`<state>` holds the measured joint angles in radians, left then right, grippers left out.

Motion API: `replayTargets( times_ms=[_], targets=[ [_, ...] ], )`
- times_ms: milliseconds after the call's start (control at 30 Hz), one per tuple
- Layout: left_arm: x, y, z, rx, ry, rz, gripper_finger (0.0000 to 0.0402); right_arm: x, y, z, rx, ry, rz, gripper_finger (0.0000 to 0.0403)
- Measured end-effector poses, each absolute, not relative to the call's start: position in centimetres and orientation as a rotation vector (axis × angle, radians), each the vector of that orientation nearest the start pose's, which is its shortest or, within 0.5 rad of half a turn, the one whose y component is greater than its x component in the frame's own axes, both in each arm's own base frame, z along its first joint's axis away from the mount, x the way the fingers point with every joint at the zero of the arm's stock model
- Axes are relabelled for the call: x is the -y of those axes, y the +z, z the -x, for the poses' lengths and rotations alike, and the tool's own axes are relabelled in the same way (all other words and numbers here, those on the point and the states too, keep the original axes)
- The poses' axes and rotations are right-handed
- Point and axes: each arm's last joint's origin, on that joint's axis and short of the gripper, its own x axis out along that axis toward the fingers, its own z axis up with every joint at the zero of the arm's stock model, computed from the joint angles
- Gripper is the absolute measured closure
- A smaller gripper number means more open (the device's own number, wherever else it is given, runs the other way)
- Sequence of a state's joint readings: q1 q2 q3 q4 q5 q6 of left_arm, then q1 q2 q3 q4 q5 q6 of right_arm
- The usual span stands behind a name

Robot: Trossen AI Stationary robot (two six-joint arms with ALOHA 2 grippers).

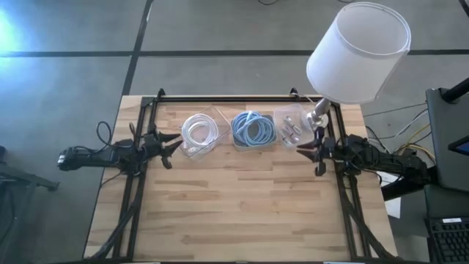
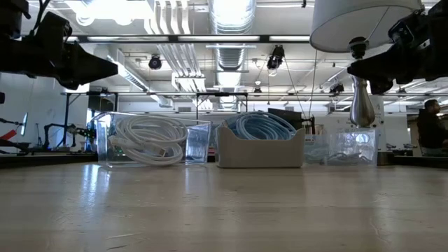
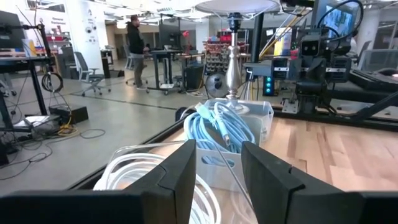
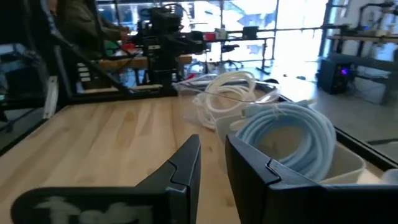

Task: Pick & Place USB Port
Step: Return to Home Position

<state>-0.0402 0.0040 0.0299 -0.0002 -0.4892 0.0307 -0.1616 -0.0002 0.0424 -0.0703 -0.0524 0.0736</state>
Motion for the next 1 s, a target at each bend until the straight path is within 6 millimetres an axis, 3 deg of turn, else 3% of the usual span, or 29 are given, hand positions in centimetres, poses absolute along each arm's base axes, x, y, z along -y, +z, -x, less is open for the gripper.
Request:
replayTargets(
  times_ms=[300,633,1000],
  targets=[
    [-0.98,17.02,-9.56,-0.023,0.448,-0.051,0.0268,1.57,16.70,-9.65,0.012,-0.161,0.013,0.0328],
    [-0.97,16.68,-9.80,-0.062,0.448,-0.062,0.0268,1.60,16.45,-9.82,-0.019,-0.161,0.006,0.0339],
    [-0.97,16.67,-9.86,-0.062,0.447,-0.062,0.0268,1.63,16.24,-9.97,-0.044,-0.162,-0.003,0.0322]
  ],
)
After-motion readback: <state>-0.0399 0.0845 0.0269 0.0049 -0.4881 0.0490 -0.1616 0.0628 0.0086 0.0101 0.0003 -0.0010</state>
